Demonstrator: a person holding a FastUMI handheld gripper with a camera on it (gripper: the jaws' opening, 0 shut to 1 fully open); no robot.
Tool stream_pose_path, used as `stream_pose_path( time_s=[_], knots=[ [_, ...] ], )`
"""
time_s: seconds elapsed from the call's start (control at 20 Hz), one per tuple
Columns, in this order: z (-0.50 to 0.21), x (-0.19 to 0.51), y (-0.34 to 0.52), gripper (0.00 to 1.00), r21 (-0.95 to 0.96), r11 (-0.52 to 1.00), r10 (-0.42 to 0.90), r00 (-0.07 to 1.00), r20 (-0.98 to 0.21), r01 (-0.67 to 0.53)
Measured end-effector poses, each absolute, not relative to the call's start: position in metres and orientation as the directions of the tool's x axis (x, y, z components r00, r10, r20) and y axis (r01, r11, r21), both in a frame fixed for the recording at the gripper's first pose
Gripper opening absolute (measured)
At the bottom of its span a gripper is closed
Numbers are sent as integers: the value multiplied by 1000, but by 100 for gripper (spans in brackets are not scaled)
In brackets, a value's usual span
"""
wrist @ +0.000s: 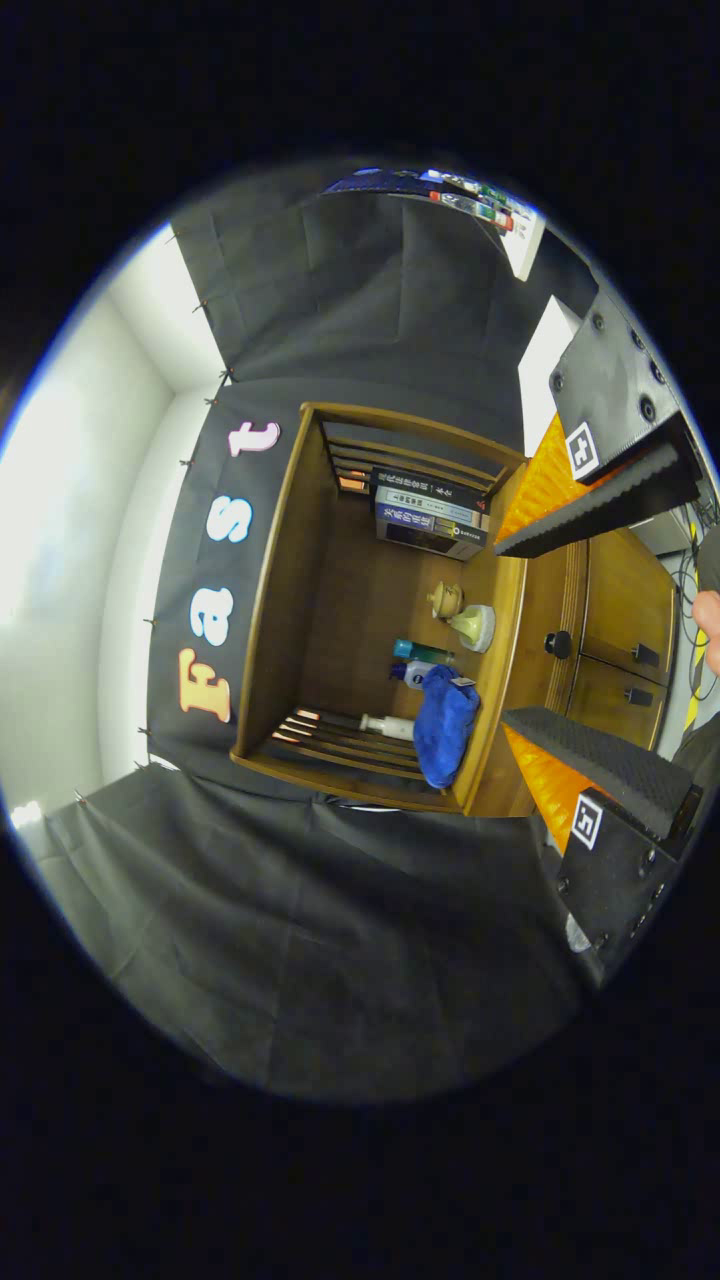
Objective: Pull open the drawer, take out the items inside it, and place them on the countertop above the cabinet.
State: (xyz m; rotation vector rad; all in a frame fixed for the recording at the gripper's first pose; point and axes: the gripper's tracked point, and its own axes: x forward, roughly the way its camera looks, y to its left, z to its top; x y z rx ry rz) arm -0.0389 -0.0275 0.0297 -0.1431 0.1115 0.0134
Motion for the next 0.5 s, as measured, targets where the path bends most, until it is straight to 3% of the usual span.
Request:
stream_pose_path(
  time_s=[0.5],
  knots=[
    [55,-48,-42,98,-114,993,-24,999,-31,20]
  ],
)
